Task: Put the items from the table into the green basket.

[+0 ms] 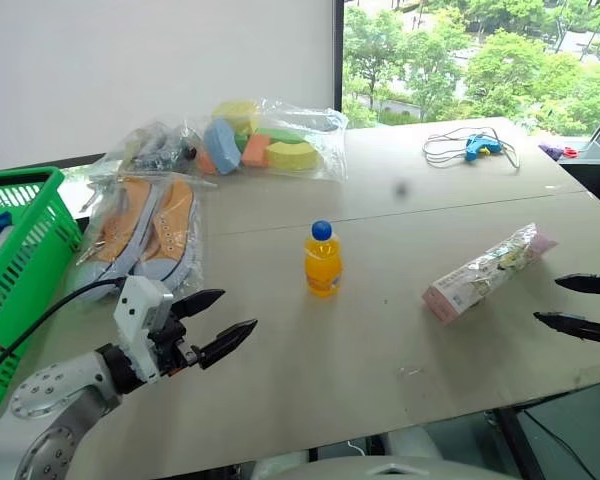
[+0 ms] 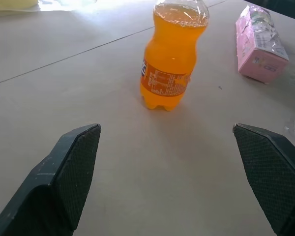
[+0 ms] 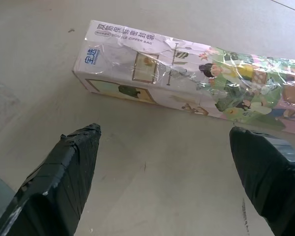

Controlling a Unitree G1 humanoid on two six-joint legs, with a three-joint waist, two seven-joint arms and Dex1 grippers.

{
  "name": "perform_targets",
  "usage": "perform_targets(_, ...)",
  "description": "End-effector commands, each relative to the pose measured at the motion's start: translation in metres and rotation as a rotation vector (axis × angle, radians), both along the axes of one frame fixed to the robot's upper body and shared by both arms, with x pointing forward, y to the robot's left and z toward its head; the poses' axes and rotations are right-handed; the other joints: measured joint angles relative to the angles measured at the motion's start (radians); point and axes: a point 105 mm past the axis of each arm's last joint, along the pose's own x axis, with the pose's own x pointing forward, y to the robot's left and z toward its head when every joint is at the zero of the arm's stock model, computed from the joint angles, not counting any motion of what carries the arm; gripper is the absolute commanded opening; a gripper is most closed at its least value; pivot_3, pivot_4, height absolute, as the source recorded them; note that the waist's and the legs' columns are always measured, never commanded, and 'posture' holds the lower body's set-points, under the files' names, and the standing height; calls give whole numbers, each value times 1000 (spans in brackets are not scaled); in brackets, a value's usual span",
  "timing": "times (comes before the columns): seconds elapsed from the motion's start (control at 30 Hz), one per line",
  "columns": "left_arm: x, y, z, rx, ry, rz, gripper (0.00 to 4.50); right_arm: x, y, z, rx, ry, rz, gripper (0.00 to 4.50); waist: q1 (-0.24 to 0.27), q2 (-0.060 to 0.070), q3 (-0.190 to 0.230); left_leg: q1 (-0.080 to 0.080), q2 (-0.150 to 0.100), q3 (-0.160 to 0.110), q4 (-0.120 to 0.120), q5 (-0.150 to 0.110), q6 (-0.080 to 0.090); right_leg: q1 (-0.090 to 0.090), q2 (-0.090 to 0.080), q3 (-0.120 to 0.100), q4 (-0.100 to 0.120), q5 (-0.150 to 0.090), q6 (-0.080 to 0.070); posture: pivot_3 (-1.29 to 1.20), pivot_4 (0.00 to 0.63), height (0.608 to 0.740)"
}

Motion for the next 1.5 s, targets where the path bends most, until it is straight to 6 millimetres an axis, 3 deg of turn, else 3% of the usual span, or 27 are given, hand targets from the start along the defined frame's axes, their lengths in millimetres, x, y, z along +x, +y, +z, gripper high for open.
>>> perform_targets(0.03, -4, -15, 19, -29, -59, -94, 4500, 19, 10, 18, -33, -118, 69, 4476, 0, 0, 0, 0, 0, 0, 0, 0, 0, 0, 0, 0, 0, 0, 0, 22, 0, 740)
perform_targets(0.17, -17, -48, 33, -64, -91, -296, 4500, 54, 36, 35, -152, -251, 263, 4476, -27, 2, 3, 1, 2, 5, 2, 0, 0, -2, -2, 0, 1, 0, 0, 32, 0, 740)
perform_targets(0.4, -17, -62, 34, -46, -121, -297, 4500, 79, 39, 36, -330, -263, 434, 4476, -14, 2, 2, 0, 1, 6, 0, -1, 1, -3, -1, -1, 1, 1, 1, 62, 5, 740)
perform_targets(0.67, -41, -88, 36, -84, -133, -374, 4500, 97, 19, 14, -536, -19, 609, 4476, 11, 3, 14, 1, 1, 6, -1, -1, 2, -3, -2, 1, 1, 1, 1, 134, 41, 740)
perform_targets(0.9, -52, -94, 35, -94, -131, -391, 4500, 114, 30, 4, -580, 50, 701, 4476, 27, 7, 27, 2, 0, 6, 0, -1, 2, -2, -2, 3, 4, 1, 1, 176, 54, 740)
perform_targets(1.13, -55, -101, 44, -137, -188, -399, 4500, 112, 21, -21, -672, 208, 752, 4476, 38, 5, 29, 1, 1, 4, 1, -1, 2, -2, -3, 2, 5, 1, 0, 214, 58, 740)
perform_targets(1.43, -40, -95, 42, -98, -233, -405, 4500, 107, 11, -32, -714, 324, 742, 4476, 57, 3, 29, 2, 0, 4, 2, -1, 2, -1, -3, 1, 5, 1, 0, 227, 56, 740)
perform_targets(1.5, -39, -94, 40, -94, -235, -410, 4500, 104, 9, -34, -707, 343, 741, 3687, 58, 3, 29, 1, 0, 4, 2, -1, 2, -1, -3, 1, 5, 1, 0, 223, 54, 740)
